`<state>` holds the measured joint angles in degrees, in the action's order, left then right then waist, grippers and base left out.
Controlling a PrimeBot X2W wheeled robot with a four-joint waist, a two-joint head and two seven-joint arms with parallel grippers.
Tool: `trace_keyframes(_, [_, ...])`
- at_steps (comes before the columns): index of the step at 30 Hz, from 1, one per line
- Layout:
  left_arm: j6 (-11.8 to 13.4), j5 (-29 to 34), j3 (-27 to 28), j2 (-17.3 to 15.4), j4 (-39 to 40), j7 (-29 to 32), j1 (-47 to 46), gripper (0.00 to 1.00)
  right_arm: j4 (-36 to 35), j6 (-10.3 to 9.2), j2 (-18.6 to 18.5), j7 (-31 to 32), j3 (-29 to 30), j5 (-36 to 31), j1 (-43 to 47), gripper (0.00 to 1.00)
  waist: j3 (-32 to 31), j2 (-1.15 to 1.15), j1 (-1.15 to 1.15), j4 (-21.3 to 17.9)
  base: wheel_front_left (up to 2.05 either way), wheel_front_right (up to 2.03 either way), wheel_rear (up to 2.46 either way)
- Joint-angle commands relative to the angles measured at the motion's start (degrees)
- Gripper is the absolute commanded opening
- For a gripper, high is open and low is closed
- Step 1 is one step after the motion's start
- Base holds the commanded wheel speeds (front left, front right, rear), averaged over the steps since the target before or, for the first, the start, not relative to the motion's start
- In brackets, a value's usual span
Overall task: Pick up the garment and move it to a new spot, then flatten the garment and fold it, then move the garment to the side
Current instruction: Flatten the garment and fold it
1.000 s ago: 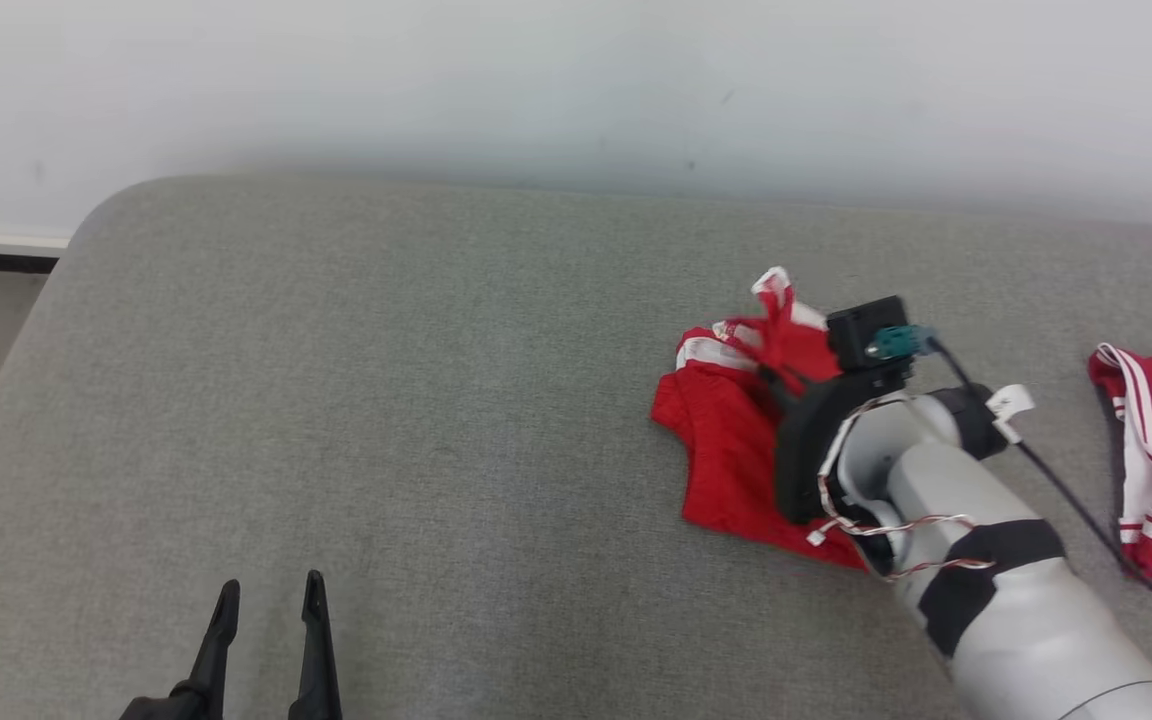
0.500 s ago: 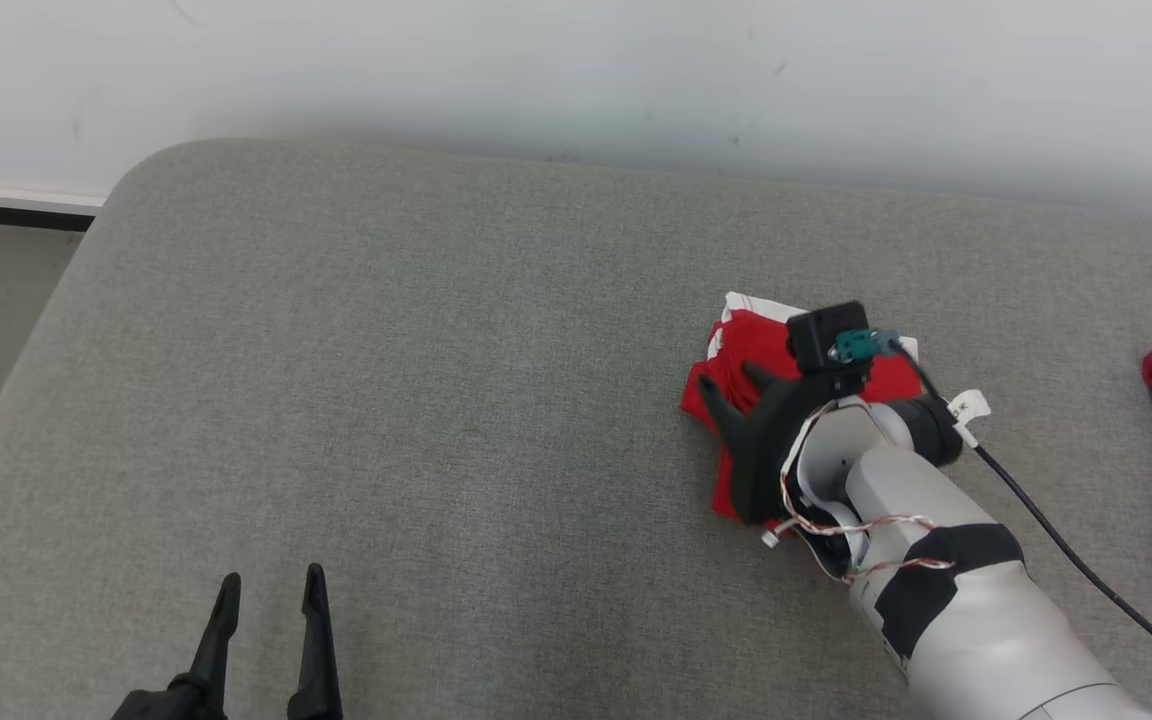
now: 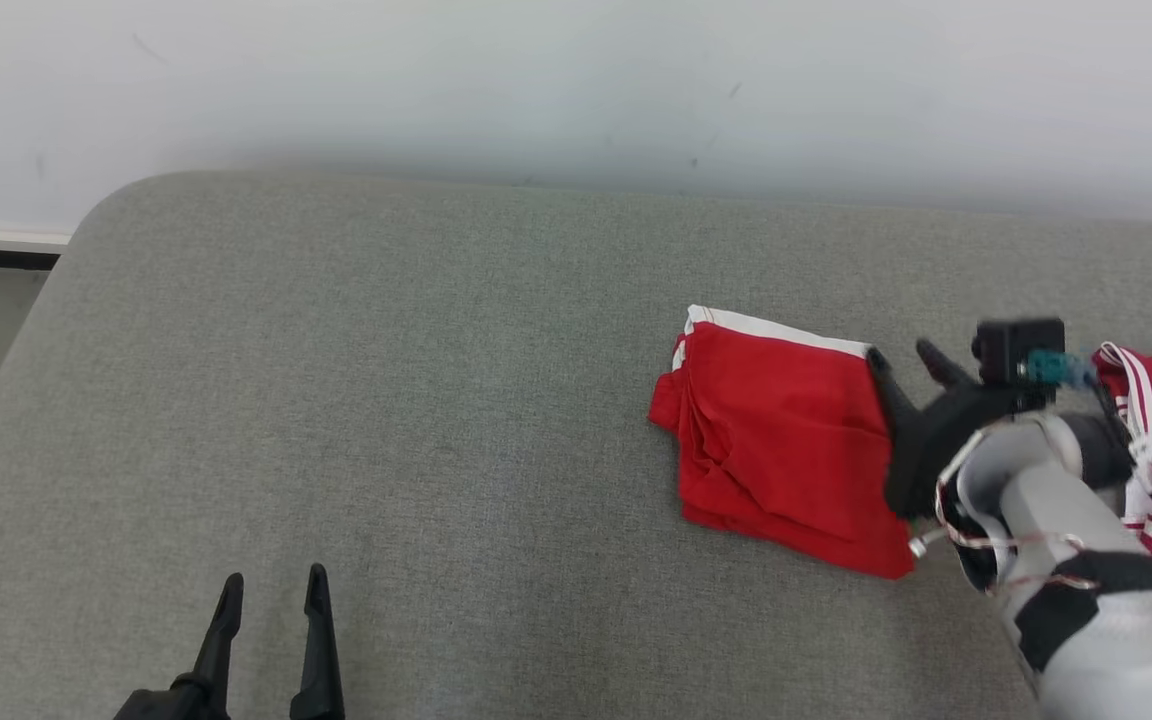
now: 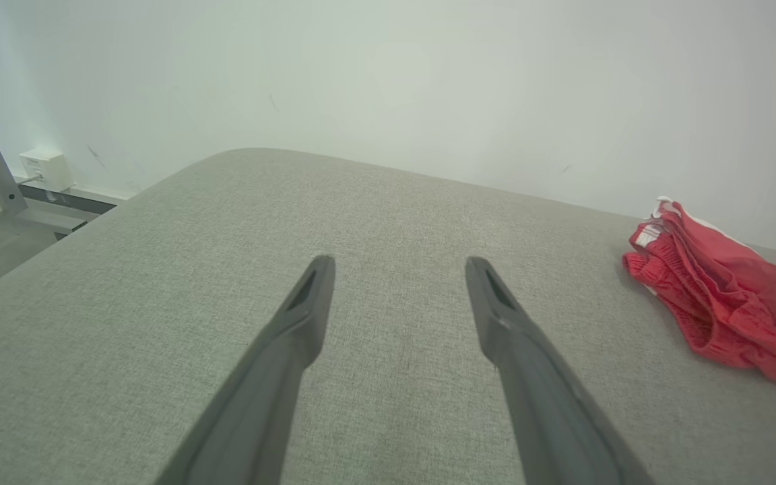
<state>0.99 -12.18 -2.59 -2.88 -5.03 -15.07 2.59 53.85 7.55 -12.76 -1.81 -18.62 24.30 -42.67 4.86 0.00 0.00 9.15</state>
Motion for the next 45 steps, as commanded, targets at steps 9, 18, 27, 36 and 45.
trace_keyframes(9, [-0.11, -0.10, -0.39, -0.03, -0.18, -0.09, -1.02, 1.00, 2.97, -0.16, 6.27, -3.43, 0.27, -6.54, 5.40, 0.00, 1.10, 0.00, 0.00, 0.94, 0.00, 0.00, 0.00])
trace_keyframes(18, [-0.30, -0.07, -0.63, -0.03, -0.79, -0.09, -1.06, 1.00, -0.15, -0.16, 9.95, -0.78, -10.90, -2.70, 8.05, 0.00, 1.09, 0.00, 0.00, 1.99, 0.00, 0.00, 0.00])
trace_keyframes(27, [0.00, 0.54, 0.51, -0.03, -0.89, -0.09, 0.22, 1.00, -8.68, -0.16, 9.80, -2.15, -18.46, 8.69, 8.95, 0.00, -0.90, 0.00, 0.00, -1.03, 0.00, 0.00, 0.00])
trace_keyframes(36, [0.97, 0.32, 2.80, -0.04, -0.27, -0.09, 1.92, 1.00, -11.44, -0.16, 9.27, -9.55, -11.76, 7.66, 10.92, 1.00, -4.61, 0.00, 0.00, -6.48, 0.00, 0.00, 0.00])
trace_keyframes(45, [1.98, 0.36, 4.11, -0.02, 1.27, -0.09, 2.70, 1.00, -20.47, -0.16, 5.03, -12.19, 1.10, -0.37, 18.02, 1.00, -6.69, 0.00, 0.00, -10.86, 0.00, 0.00, 0.00])
